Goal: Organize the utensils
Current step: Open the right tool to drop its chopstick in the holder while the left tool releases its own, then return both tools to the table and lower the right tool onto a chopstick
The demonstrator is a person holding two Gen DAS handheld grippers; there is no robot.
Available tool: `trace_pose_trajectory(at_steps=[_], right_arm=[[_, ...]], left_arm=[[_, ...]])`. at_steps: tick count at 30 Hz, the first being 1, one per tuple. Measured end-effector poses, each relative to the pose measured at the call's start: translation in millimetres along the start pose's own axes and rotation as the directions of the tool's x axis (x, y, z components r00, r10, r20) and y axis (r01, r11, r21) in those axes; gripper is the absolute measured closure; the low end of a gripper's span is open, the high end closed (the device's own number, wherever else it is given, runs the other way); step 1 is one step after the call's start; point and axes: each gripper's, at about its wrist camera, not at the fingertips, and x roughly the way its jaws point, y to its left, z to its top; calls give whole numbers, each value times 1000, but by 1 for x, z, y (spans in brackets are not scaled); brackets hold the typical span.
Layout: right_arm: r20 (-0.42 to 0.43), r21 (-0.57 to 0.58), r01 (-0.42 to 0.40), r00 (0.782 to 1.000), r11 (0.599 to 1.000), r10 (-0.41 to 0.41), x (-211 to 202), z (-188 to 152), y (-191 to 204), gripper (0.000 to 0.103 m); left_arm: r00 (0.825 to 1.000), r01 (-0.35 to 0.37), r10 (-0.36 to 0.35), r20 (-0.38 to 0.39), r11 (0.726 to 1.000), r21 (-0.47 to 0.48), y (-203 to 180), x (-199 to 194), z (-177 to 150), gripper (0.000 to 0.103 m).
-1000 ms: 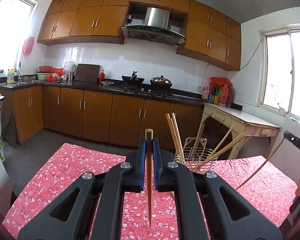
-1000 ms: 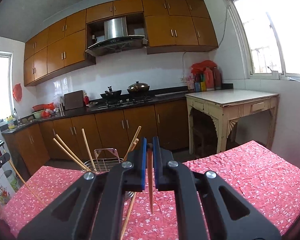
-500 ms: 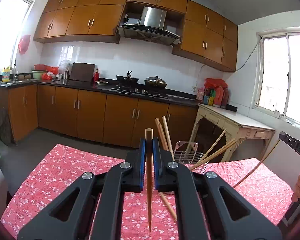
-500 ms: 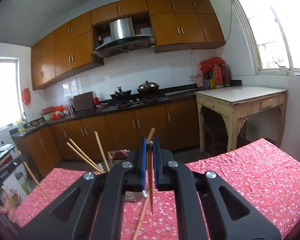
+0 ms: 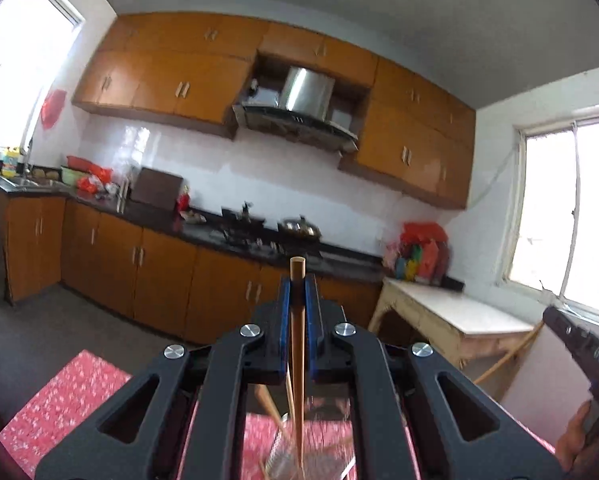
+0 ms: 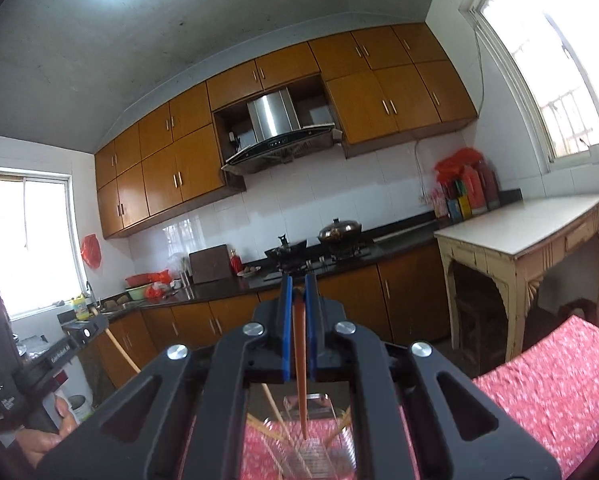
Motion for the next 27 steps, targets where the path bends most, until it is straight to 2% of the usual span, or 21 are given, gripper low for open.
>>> trace_pose_trajectory(at_steps=[2, 8, 16, 21, 22, 23, 24, 25, 27], right_arm=[[-12, -18, 11, 1000, 1000, -11, 18, -4, 3, 96], [-93, -13, 27, 995, 1000, -28, 73, -26, -5, 96], [-203, 2, 35, 979, 999, -34, 123, -59, -19, 96], [-252, -31, 94, 963, 995, -99, 139, -74, -27, 94], [-248, -39, 109, 962, 993, -115, 137, -74, -29, 85], [-241, -40, 117, 963, 992, -123, 134, -74, -31, 73], [-226, -40, 130, 965, 991, -136, 129, -73, -33, 68], [-220, -42, 138, 965, 990, -144, 125, -72, -35, 65], [-212, -35, 153, 965, 988, -157, 115, -69, -39, 62]], left_arm=[[1000, -18, 18, 18, 1000, 6, -8, 15, 0, 96], [999, -49, 49, -4, 997, 56, -26, 64, -19, 96], [994, -57, 64, -92, 995, 79, -28, 111, -61, 96], [985, -89, 100, -142, 993, 81, -21, 120, -73, 95], [984, -94, 106, -146, 992, 82, -19, 117, -73, 90], [982, -103, 115, -151, 991, 89, -18, 118, -72, 83], [979, -119, 133, -155, 988, 98, -16, 115, -70, 57], [976, -142, 157, -148, 984, 106, -14, 111, -68, 43], [978, -146, 161, -137, 983, 111, -11, 105, -64, 42]])
